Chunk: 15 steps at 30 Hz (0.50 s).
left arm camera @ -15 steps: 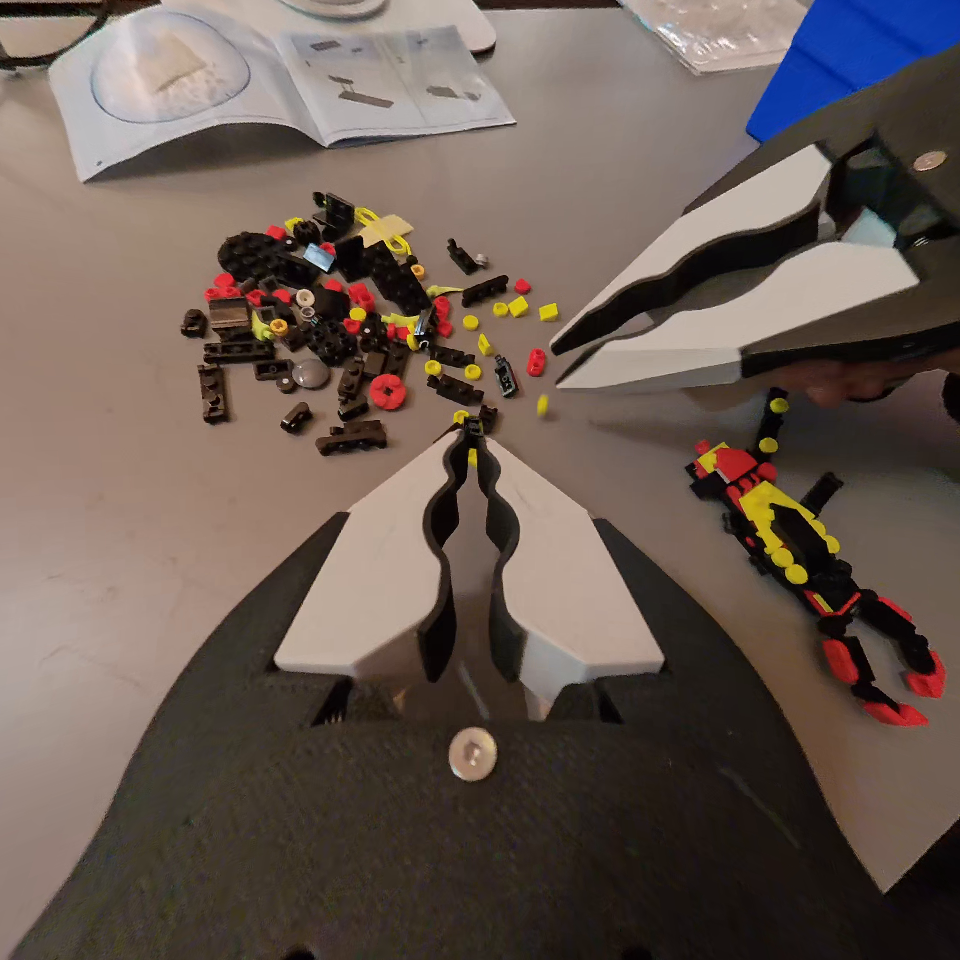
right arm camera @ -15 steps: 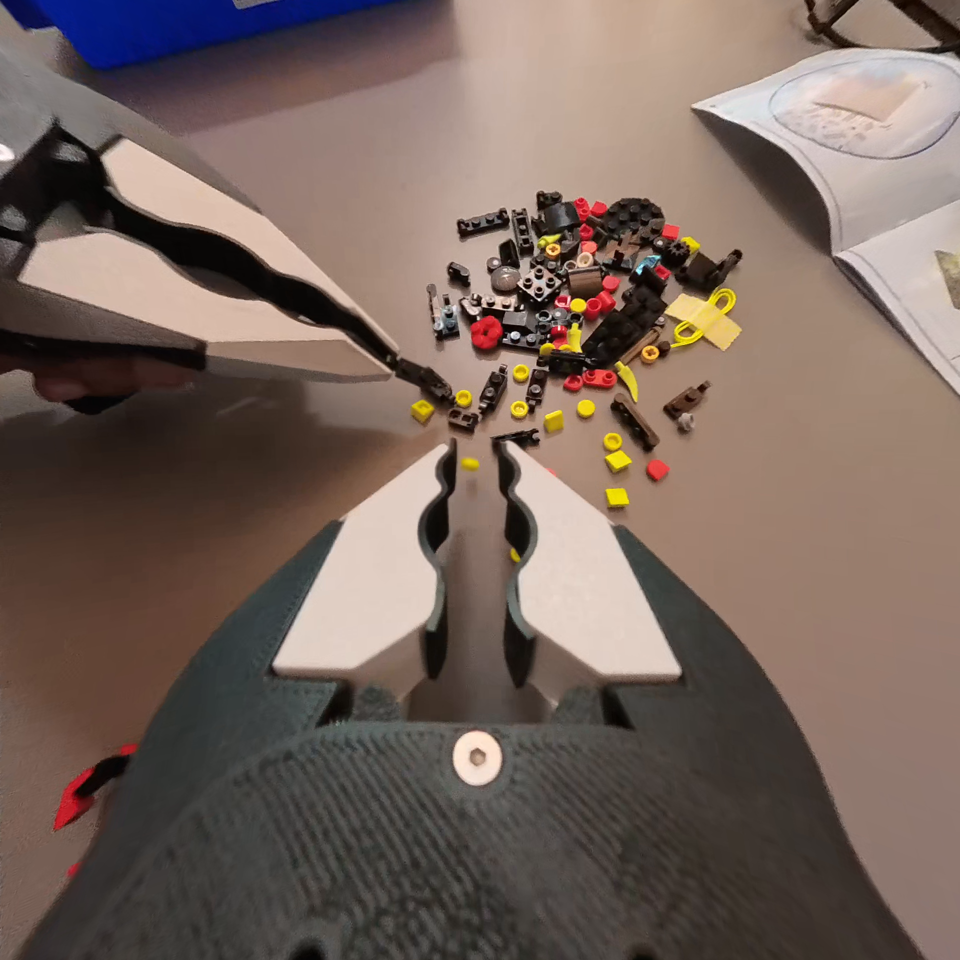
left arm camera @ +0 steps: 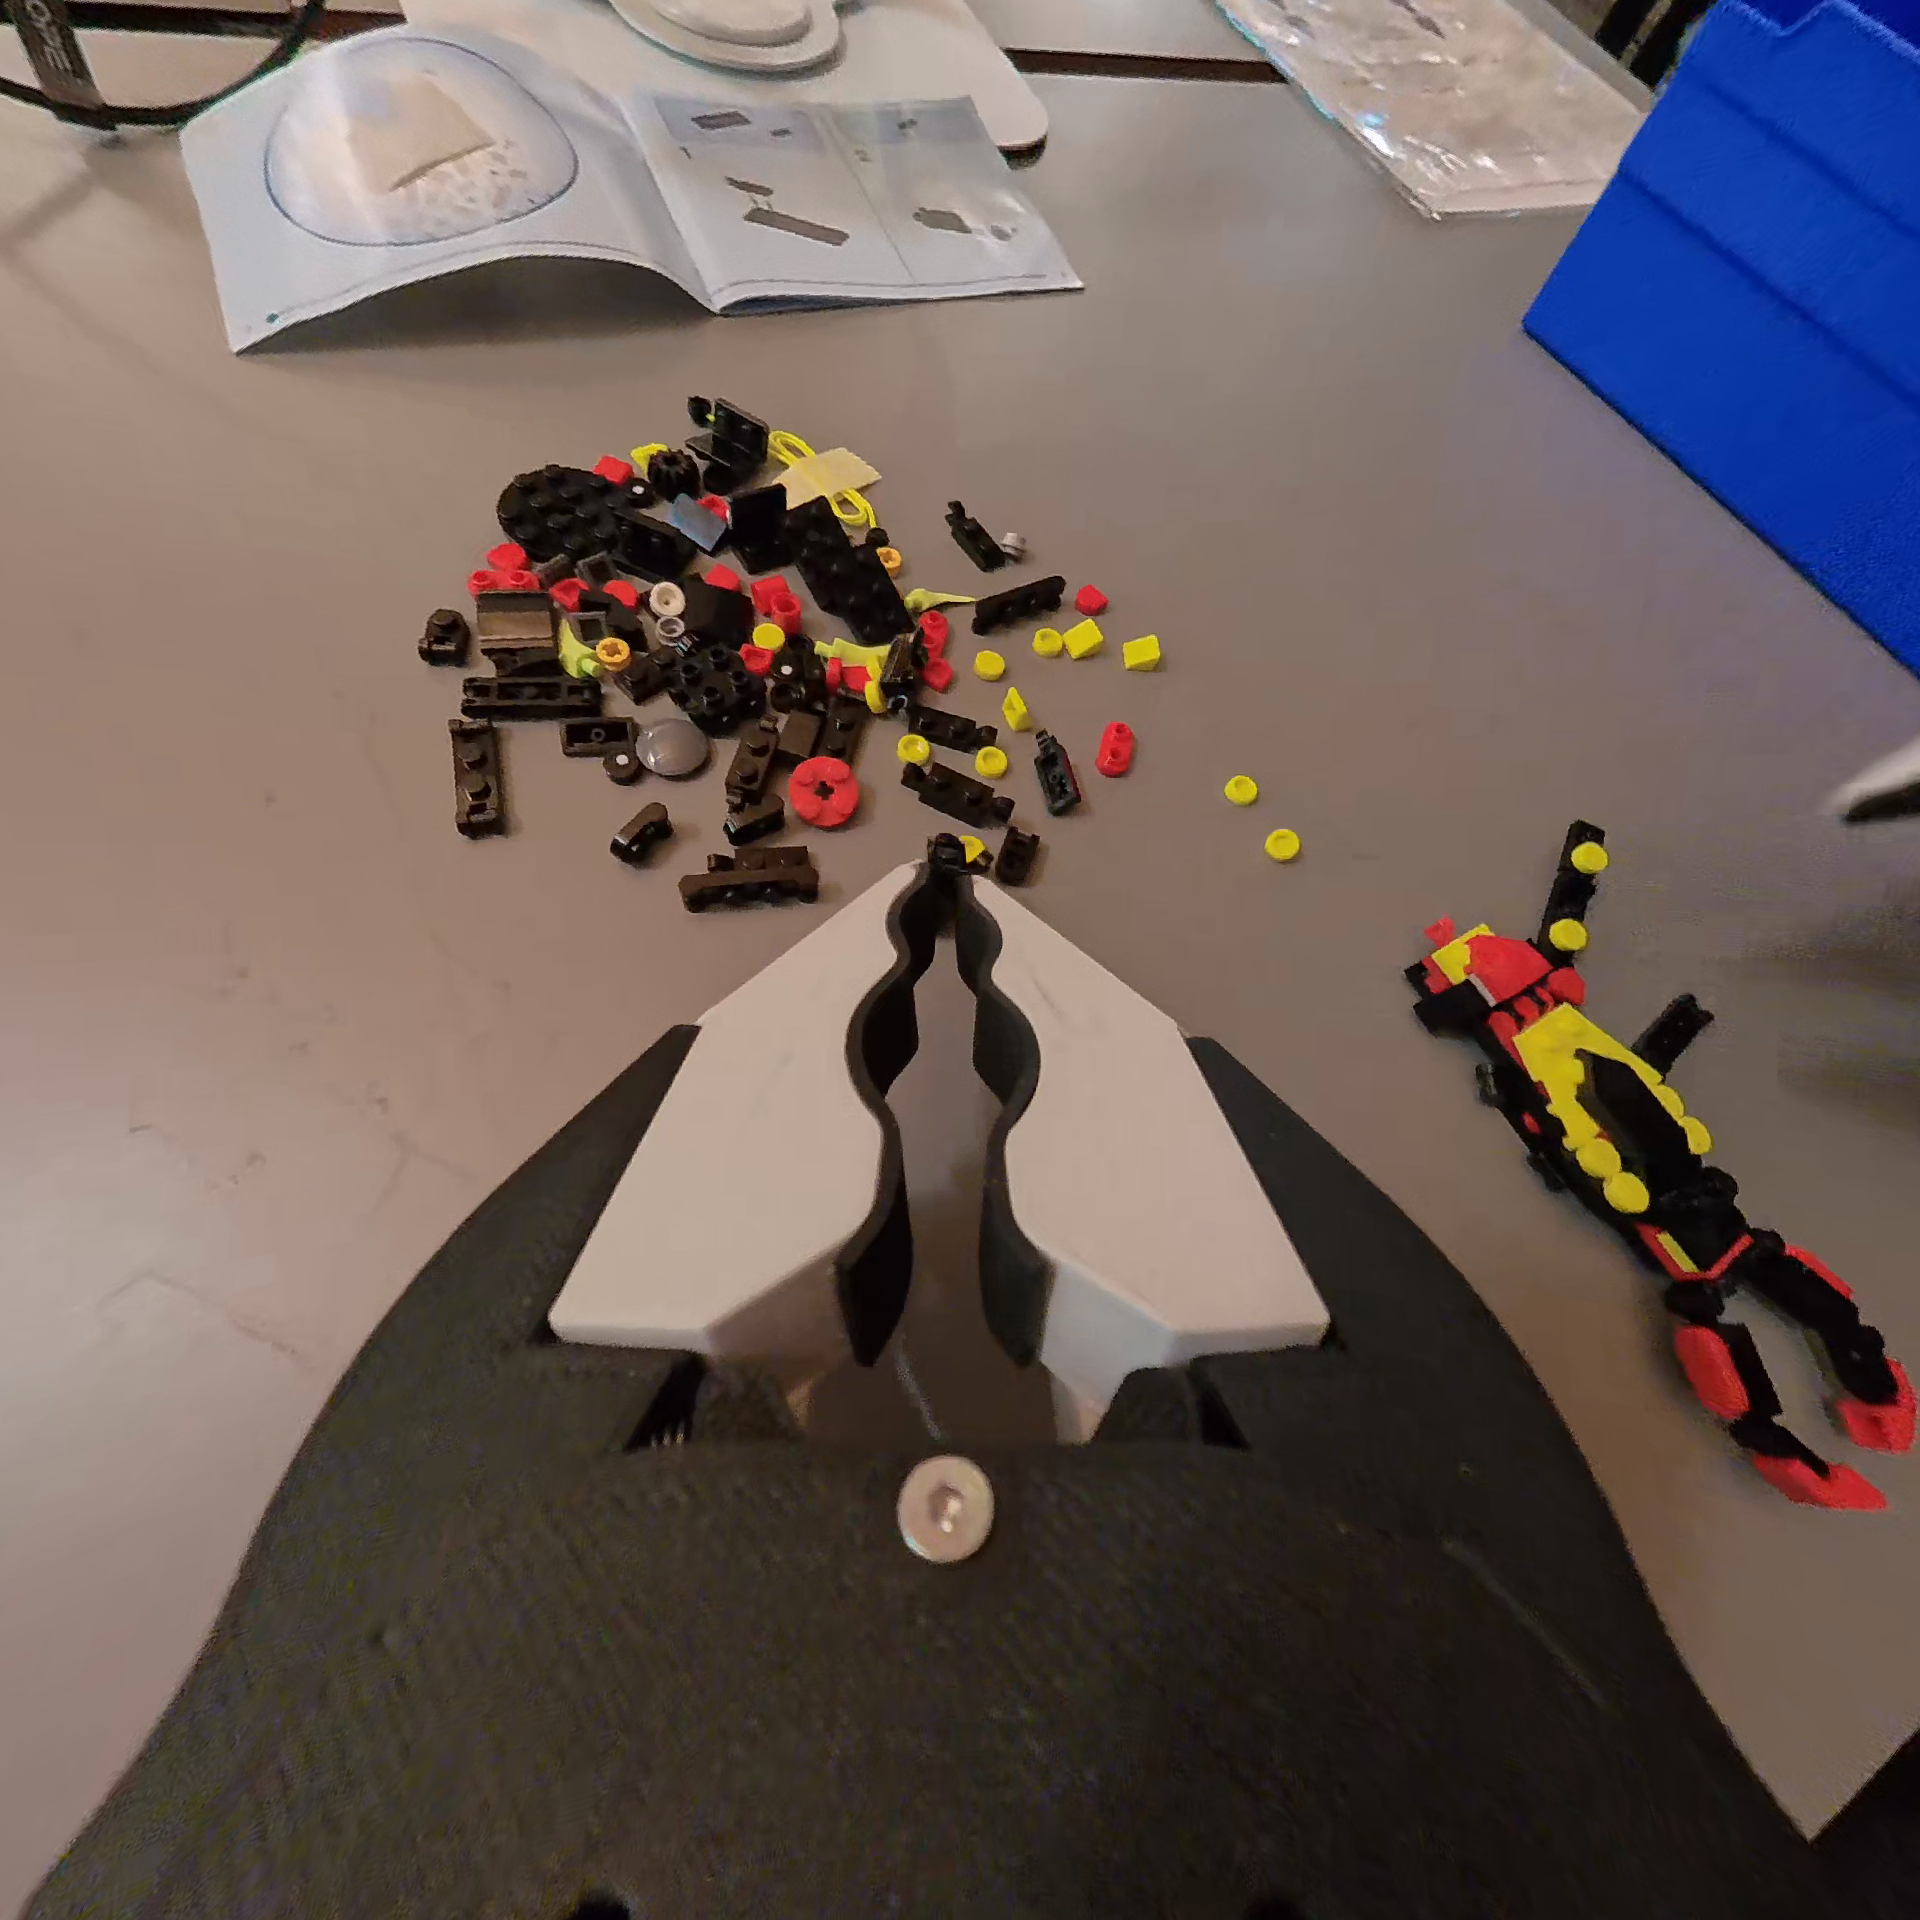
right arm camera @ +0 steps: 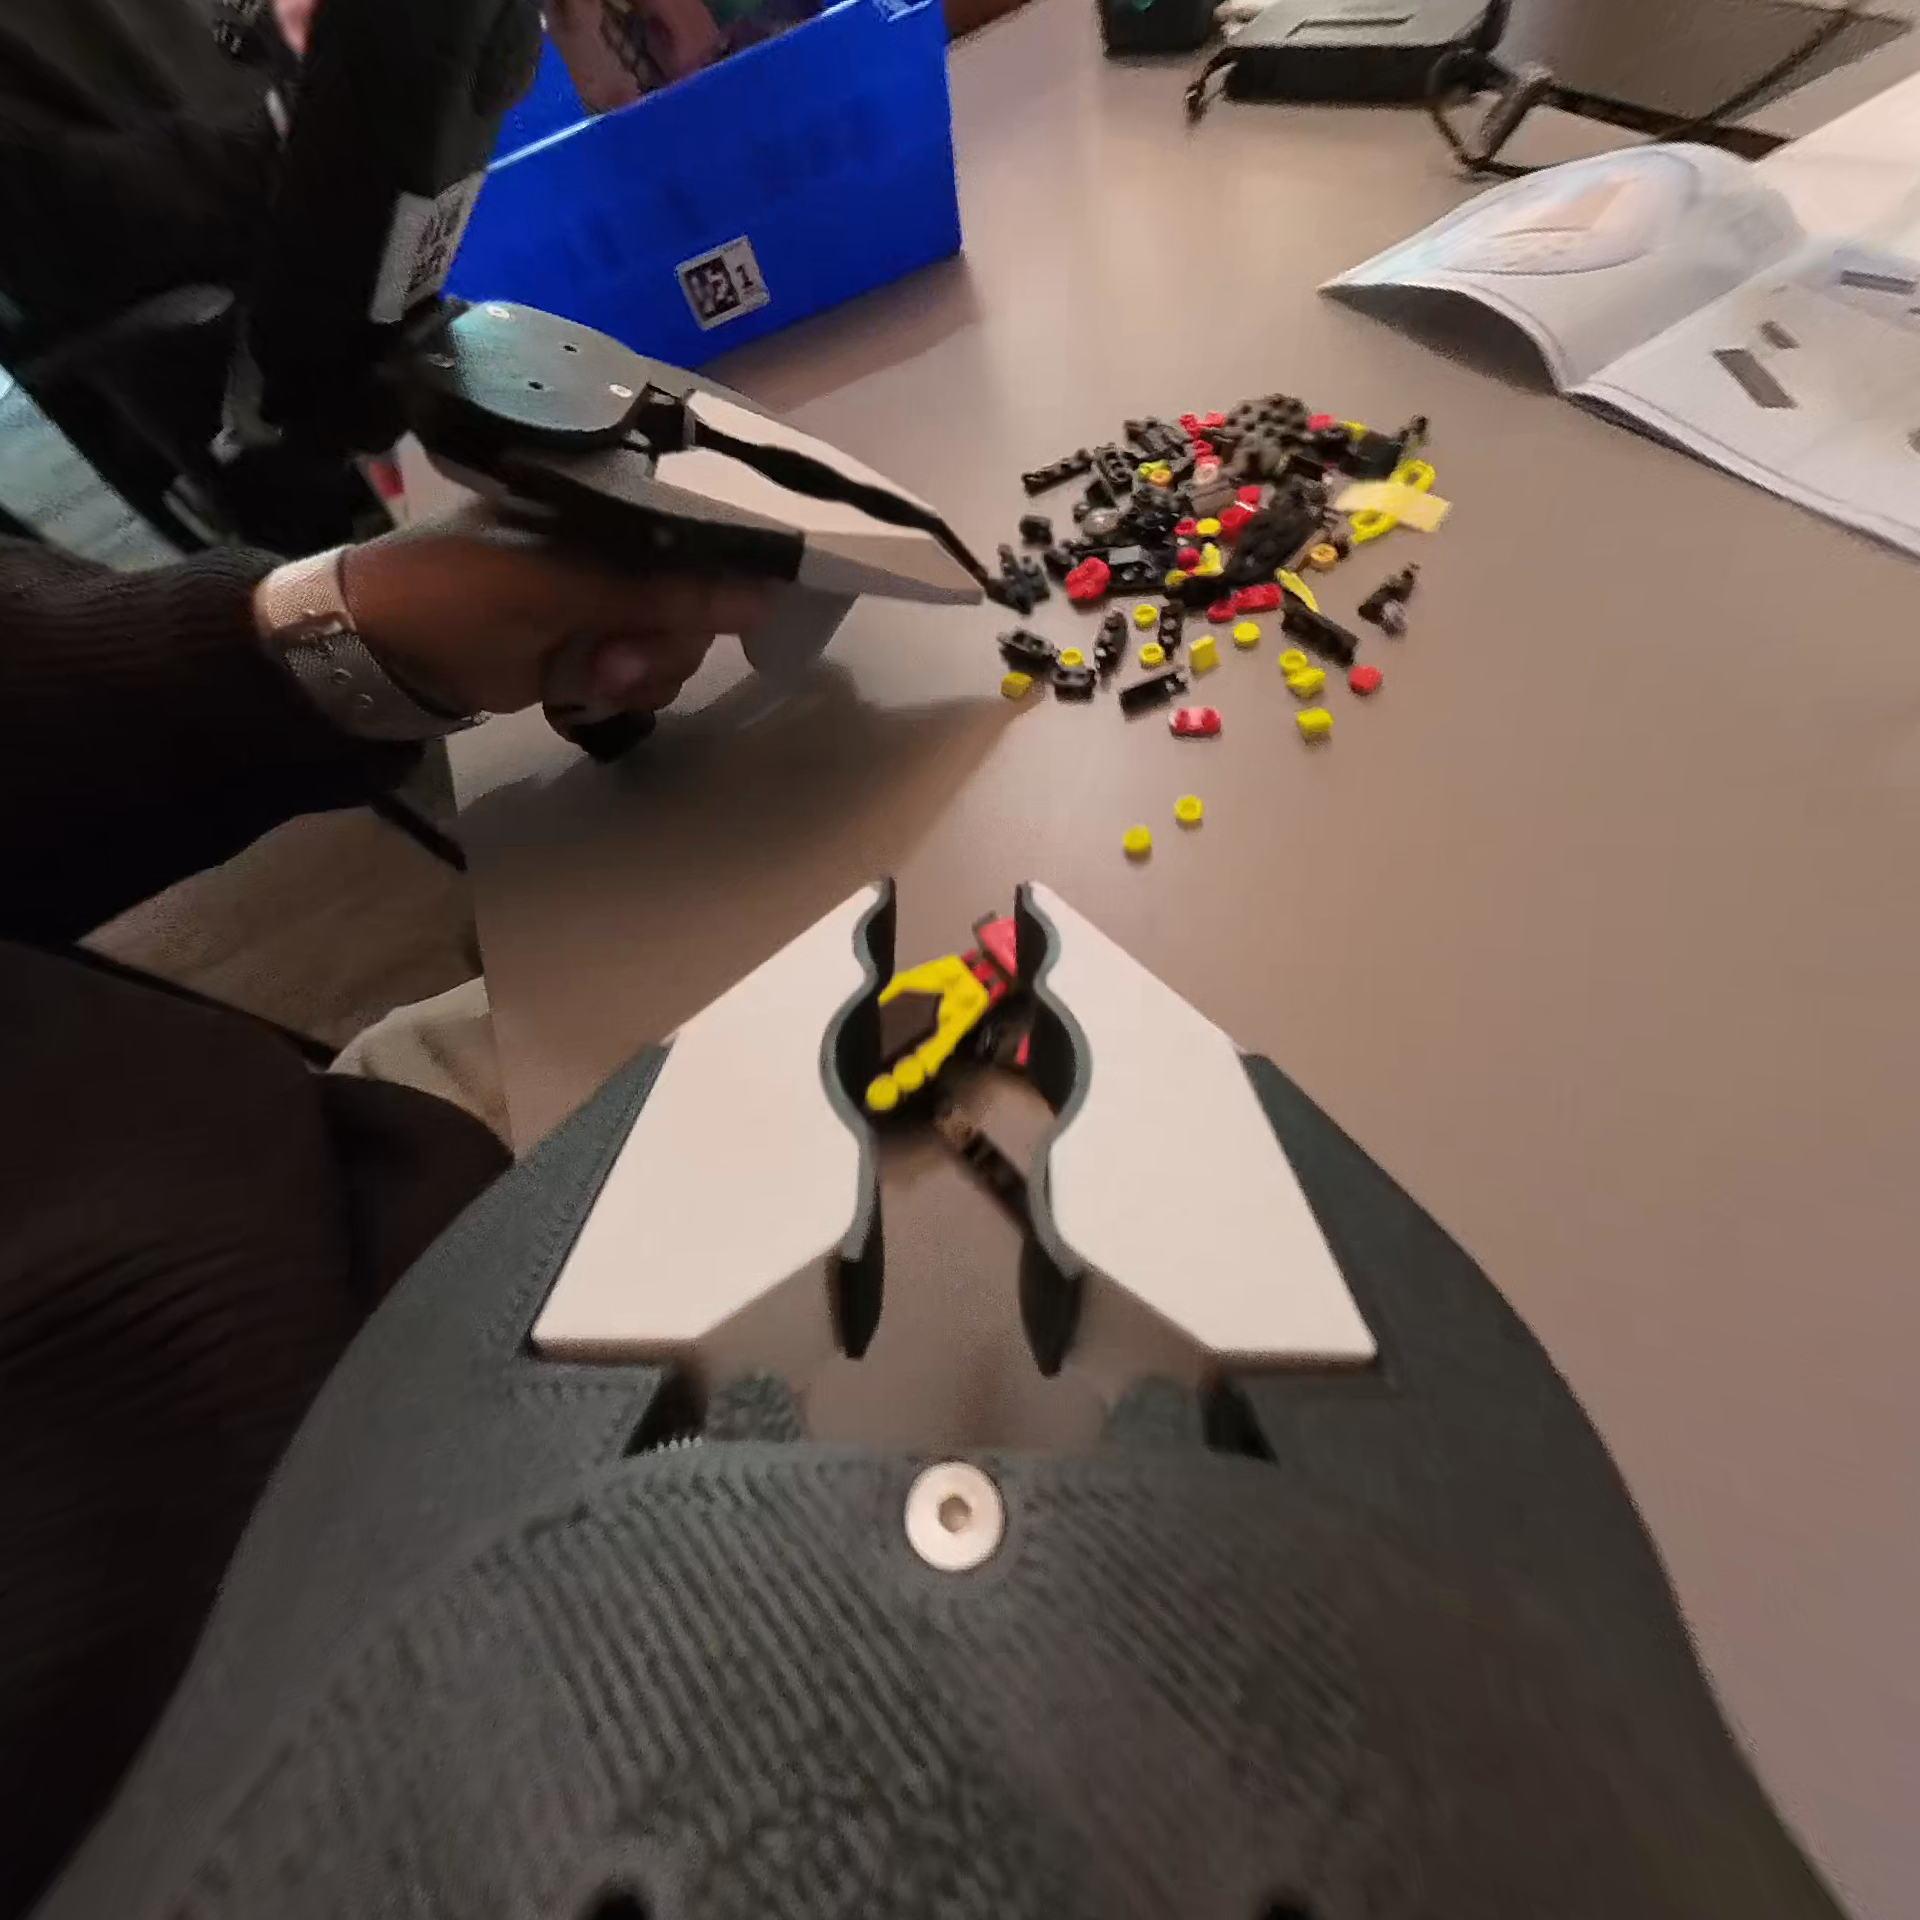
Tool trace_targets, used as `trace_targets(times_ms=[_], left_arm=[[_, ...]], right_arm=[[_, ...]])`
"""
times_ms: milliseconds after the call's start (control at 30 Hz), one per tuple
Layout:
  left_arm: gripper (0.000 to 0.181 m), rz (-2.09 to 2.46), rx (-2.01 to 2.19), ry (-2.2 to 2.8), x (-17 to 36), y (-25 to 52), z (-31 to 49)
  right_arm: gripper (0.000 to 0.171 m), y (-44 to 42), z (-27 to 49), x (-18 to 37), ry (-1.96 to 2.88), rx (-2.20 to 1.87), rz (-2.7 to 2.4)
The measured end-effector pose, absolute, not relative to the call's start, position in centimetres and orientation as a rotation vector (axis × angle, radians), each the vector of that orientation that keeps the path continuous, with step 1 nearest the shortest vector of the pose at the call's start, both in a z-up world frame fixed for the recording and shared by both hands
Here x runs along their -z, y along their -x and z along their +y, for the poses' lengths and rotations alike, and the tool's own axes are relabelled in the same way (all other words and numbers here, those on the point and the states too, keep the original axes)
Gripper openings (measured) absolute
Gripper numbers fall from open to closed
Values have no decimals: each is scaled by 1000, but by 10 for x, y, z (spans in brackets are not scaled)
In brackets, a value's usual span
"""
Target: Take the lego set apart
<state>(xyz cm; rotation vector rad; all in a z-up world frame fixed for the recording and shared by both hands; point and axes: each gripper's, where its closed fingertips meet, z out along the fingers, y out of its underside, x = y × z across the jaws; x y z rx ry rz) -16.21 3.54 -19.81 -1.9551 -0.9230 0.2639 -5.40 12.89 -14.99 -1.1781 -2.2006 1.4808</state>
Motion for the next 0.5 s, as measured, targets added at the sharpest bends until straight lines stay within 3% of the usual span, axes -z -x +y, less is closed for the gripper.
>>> trace_targets(times_ms=[33, 200, 500], left_arm=[[1, -933, -256, 1960, 199, 163, 36], [1, -961, -252, 1930, 192, 163, 37], [1, -1037, -213, 1837, 187, 167, 48]], right_arm=[[19, 46, 136, 151, 1217, -1493, -2158], [23, 31, 168, 167, 1486, -1563, -2043], [20, 34, 179, 178, 1392, -1523, -2083]])
